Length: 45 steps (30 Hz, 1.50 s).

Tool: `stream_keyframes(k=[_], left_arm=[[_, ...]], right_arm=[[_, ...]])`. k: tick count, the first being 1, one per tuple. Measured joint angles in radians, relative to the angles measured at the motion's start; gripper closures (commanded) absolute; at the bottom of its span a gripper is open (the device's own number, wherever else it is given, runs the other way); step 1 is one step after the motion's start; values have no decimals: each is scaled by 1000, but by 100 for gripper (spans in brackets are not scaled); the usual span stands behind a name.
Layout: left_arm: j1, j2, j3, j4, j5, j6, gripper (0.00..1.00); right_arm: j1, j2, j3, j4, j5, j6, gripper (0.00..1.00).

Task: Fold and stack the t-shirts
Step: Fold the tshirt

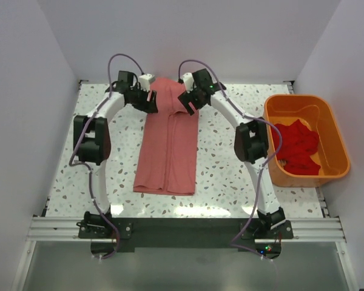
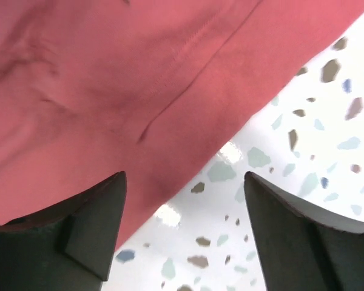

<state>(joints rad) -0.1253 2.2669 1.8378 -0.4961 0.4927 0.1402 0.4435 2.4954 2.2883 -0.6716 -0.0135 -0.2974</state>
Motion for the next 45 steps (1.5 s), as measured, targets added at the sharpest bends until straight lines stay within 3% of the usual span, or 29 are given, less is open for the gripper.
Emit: stream_keyframes(k=[2,3,11,15,19,25,29,35,45], left_arm=[[0,-97,-41,14,11,29,15],[1,-164,-66,23,17,48,0],[3,-806,-314,187,125,182,0],[3,-932,-364,36,244,398,0],[8,-975,-544,-272,291,776,2],[13,-1164,-1027,-586,286,1208,13],[12,-1293,-1204,-623,288,1360,22],[12,-1278,-1327,-534,278,1453,27],[12,-1143,-1346,-373,239,1487,39]], right_arm=[[4,-67,-7,-6,-30,-2,1],[6,-116,-17,-3,-46,-6,1],[16,-699,-253,19,-234,-42,1],[43,-898,-396,-48,-359,-130,1],[151,-1019,-715,-93,-392,-227,2],[436,-1050,-1220,-75,-333,-327,12],[563,-1068,-1360,-15,-301,-351,28],[571,-1060,-1439,181,-221,-357,35],[583,-994,-1460,331,-186,-357,45]])
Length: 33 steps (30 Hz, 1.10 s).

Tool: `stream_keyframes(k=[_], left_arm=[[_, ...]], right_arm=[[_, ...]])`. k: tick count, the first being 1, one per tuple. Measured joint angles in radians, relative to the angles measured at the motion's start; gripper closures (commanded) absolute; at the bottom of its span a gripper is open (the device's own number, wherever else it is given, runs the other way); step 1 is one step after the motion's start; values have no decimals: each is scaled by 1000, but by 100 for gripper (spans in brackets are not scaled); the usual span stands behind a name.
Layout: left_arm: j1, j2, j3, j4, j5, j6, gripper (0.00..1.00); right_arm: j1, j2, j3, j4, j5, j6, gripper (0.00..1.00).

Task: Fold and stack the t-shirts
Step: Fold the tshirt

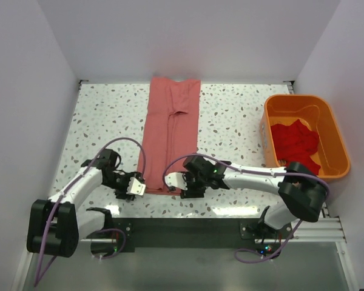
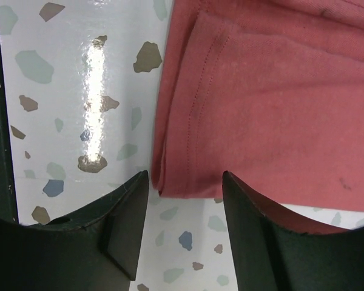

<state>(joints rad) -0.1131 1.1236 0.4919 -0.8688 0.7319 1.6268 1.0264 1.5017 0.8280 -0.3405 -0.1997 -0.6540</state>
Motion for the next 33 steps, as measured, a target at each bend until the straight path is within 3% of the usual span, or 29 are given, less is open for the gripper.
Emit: stream_keyframes(k=[6,10,13,17,22,27,33], left_arm=[[0,64,0,50,-29,0,39],[0,78,3,53,-29,6,46],[0,74,-3,58,-27,11,52],[-1,70,-13,70,-18,18,71],[-2,77,-16,112,-16,38,83],[-32,71,-16,147,-26,38,100],[-48,-26,-23,127,-42,50,100]], right_arm=[[25,58,0,23,0,7,48],[45,95,20,23,3,7,54],[56,130,54,23,9,9,61],[68,157,81,23,40,8,82],[73,156,78,31,80,3,100],[73,147,68,40,91,1,100],[73,112,64,14,92,8,100]])
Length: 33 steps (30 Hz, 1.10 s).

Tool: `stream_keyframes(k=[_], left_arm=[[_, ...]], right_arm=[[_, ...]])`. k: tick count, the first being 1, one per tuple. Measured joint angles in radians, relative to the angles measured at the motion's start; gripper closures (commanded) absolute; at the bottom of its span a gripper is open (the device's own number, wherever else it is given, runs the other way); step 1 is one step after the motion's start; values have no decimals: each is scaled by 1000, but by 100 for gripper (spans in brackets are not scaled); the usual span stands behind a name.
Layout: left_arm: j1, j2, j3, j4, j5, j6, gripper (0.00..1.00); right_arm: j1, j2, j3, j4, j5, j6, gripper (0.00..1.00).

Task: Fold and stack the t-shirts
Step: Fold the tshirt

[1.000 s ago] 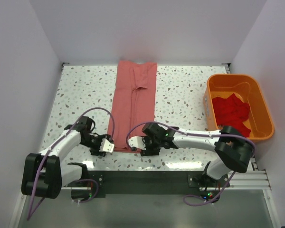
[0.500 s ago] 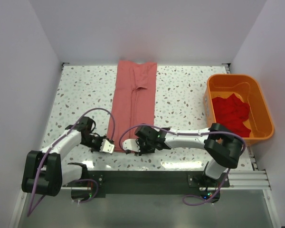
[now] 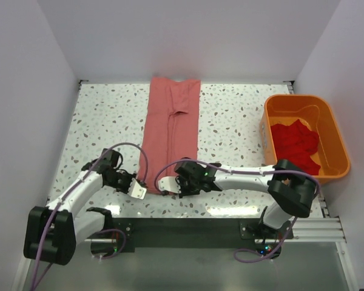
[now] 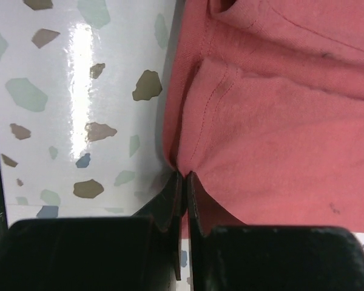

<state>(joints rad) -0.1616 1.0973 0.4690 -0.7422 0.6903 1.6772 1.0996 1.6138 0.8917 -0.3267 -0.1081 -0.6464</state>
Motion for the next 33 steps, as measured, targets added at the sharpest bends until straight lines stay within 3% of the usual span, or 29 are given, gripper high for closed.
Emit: stream_keyframes(k=[8,13,20,29,33], left_arm=[[-4,-184,2,-180,27,62,100],[-3,-168,95,-239,47,8,100],[-1,24,282,-135,84,-94,100],[15,329,468,76,71,-151,100],[23,502,619,134,60,-161,100]], right_arm=[[14,-151,0,-74,-53,40,100],[-10,-219,8,-114,-89,56,100],[-219,-163,129,-171,-148,-33,100],[-437,102,404,-243,-250,-235,100],[-504,222,543,-293,-281,-290,100]])
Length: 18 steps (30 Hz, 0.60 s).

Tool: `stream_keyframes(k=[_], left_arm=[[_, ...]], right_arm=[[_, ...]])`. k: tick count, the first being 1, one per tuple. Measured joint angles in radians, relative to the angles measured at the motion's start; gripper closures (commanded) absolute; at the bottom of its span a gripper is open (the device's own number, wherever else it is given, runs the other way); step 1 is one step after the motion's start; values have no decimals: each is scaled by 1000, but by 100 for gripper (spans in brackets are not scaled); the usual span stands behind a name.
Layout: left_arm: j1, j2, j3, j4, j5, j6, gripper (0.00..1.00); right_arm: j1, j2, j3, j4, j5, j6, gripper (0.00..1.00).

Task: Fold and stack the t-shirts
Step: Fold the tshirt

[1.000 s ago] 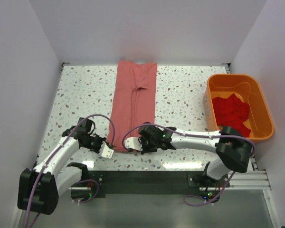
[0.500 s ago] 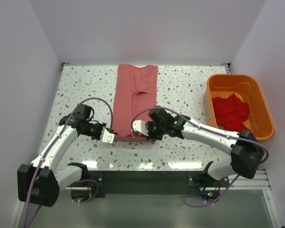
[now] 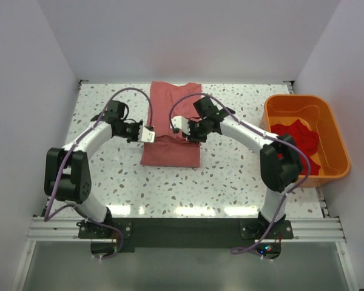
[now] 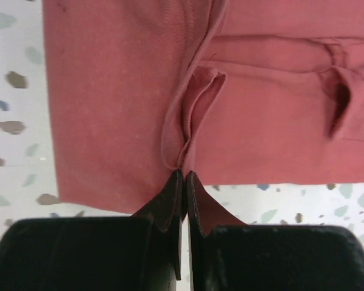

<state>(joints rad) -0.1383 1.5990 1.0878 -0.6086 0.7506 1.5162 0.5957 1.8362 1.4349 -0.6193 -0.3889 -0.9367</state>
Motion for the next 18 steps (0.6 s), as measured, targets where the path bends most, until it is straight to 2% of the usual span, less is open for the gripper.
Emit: stream_keyframes(k=[13,18], left_arm=[[12,348,325,92,-36,-41,100],[16,414,393,93,-48,-43,100]], right_arm=[[-115,308,388,-90,-51,-103,100],[-131,392,478,-110,-52,-125,100]])
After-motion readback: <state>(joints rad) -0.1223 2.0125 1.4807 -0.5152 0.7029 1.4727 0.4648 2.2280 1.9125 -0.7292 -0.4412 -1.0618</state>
